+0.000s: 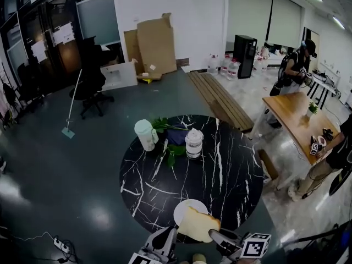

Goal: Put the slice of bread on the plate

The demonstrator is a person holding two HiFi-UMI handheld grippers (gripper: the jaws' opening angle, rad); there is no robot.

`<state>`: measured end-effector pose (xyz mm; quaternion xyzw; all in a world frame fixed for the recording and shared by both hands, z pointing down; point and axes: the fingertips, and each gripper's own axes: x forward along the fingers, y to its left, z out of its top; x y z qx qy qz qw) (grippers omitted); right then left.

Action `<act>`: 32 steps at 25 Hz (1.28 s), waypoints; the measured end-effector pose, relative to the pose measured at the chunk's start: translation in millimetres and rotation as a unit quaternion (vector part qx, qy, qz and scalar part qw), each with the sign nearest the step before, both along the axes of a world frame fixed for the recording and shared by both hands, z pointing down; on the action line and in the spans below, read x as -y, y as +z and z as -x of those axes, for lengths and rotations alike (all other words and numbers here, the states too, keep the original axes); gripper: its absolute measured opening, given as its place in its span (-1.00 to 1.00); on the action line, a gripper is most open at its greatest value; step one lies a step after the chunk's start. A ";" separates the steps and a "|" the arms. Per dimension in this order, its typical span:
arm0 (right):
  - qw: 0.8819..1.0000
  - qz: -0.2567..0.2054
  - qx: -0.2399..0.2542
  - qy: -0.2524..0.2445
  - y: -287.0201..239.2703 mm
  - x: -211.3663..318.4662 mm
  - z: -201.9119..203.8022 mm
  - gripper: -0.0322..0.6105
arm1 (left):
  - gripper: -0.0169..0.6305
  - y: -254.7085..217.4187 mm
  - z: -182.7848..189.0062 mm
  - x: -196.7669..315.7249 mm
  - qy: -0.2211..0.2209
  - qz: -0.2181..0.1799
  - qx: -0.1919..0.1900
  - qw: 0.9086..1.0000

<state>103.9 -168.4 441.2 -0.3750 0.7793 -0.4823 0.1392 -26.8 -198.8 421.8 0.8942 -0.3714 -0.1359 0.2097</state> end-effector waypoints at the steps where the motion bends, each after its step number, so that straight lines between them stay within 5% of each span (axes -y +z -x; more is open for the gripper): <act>1: 1.000 0.002 0.001 0.000 4.0 1.2 -1.3 -0.62 | -0.92 3.8 -1.2 1.4 -0.001 0.002 0.000 1.000; 16: 1.000 0.024 0.003 0.009 63.8 28.2 -13.5 -0.62 | -0.93 58.9 -7.7 11.5 -0.033 0.022 0.014 0.999; 24: 0.997 0.071 0.025 0.013 86.6 42.8 1.3 -0.62 | -0.92 60.5 -30.6 8.4 -0.014 0.001 0.039 0.999; 32: 0.990 0.133 0.030 0.032 105.5 56.2 8.8 -0.62 | -0.92 56.9 -50.5 5.3 -0.002 0.001 0.015 1.000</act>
